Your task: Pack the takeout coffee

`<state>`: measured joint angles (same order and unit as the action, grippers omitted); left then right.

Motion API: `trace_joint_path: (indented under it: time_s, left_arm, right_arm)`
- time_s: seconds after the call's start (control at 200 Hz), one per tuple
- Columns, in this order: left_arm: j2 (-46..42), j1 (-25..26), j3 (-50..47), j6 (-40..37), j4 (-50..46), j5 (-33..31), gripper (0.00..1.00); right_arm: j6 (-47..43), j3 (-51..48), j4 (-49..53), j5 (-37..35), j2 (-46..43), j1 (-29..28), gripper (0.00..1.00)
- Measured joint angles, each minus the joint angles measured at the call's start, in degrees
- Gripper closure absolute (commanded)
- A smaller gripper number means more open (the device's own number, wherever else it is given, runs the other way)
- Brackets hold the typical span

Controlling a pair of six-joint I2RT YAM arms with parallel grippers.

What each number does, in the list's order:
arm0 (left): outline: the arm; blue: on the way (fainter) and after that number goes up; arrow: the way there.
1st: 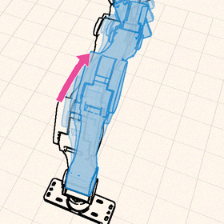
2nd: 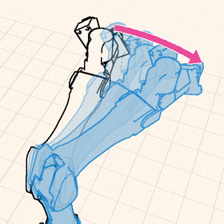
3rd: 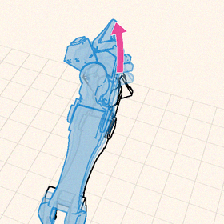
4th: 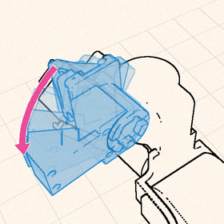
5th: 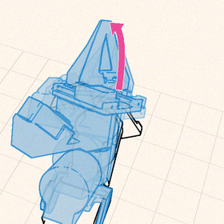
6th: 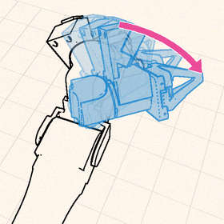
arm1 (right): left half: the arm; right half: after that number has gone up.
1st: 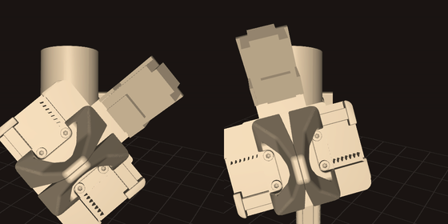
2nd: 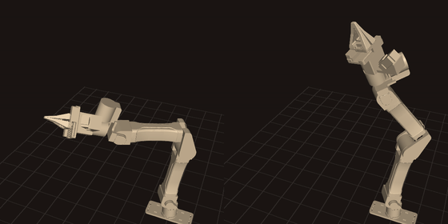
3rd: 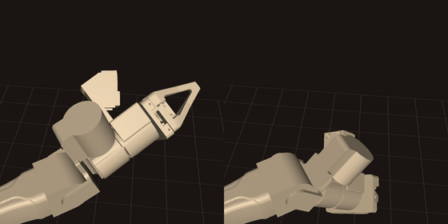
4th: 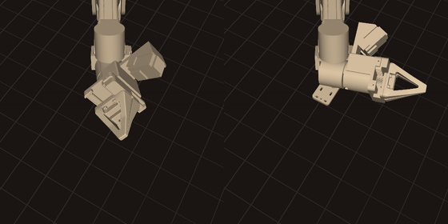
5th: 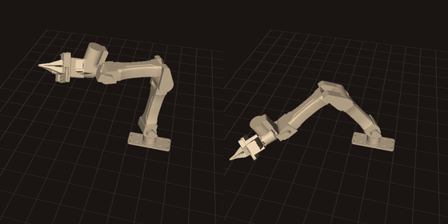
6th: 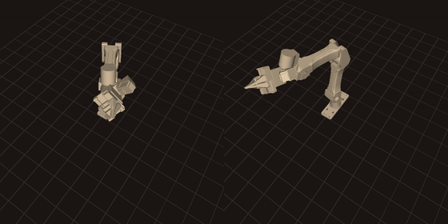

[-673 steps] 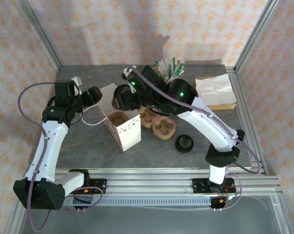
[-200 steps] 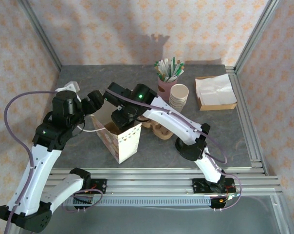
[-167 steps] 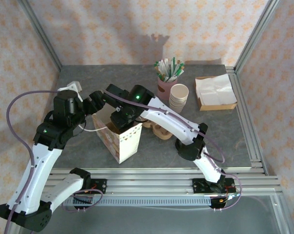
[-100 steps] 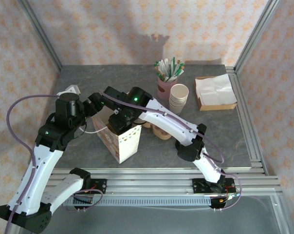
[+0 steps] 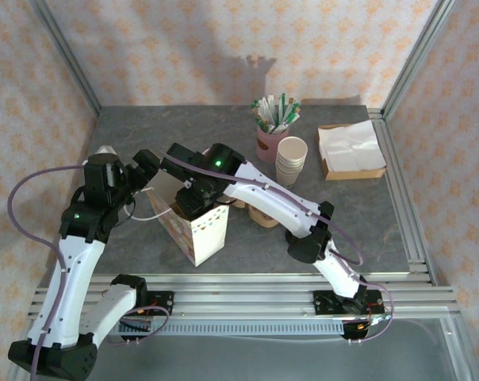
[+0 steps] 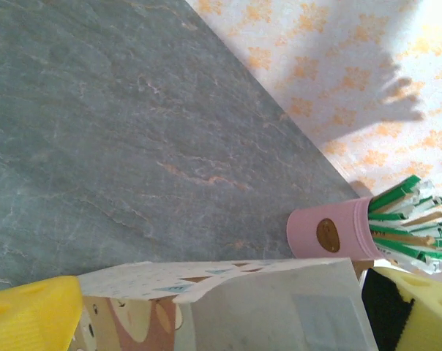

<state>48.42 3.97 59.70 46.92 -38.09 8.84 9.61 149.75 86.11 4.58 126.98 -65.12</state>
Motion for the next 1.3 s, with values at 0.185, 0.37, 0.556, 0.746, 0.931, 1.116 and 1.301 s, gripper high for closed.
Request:
trace_joint_path:
  time_s: [0.185,0.37,0.556,0.746,0.931,1.116,1.301]
  left_arm:
    - [0.5,0.0,3.9,0.0,0.3,0.0,0.00]
    - [0.2,0.0,5.9,-0.3,1.9,0.2,0.00]
    - [0.6,0.0,5.8,-1.5,2.6,-1.0,0.00]
    - [5.0,-2.5,6.4,-2.8,2.7,-3.4,0.01]
    - [10.1,-6.1,7.0,-5.1,2.7,-1.6,0.02]
    - [13.2,-7.8,9.2,-10.0,2.6,3.5,0.02]
    - [14.7,-7.9,9.9,-14.7,2.4,7.4,0.03]
  right_arm:
    - [0.0,0.0,0.0,0.2,0.2,-0.4,0.49]
    - [0.0,0.0,0.0,0.5,0.3,-0.6,0.49]
    - [0.0,0.0,-0.4,0.8,0.6,-0.6,0.49]
    - [0.2,0.0,-0.4,1.0,0.9,-1.1,0.50]
    - [0.2,0.0,-0.4,1.4,1.2,-1.6,0.51]
    - [-0.5,0.0,-0.3,1.5,1.2,-1.9,0.51]
    - [-1.9,0.2,0.7,1.4,1.2,-1.9,0.51]
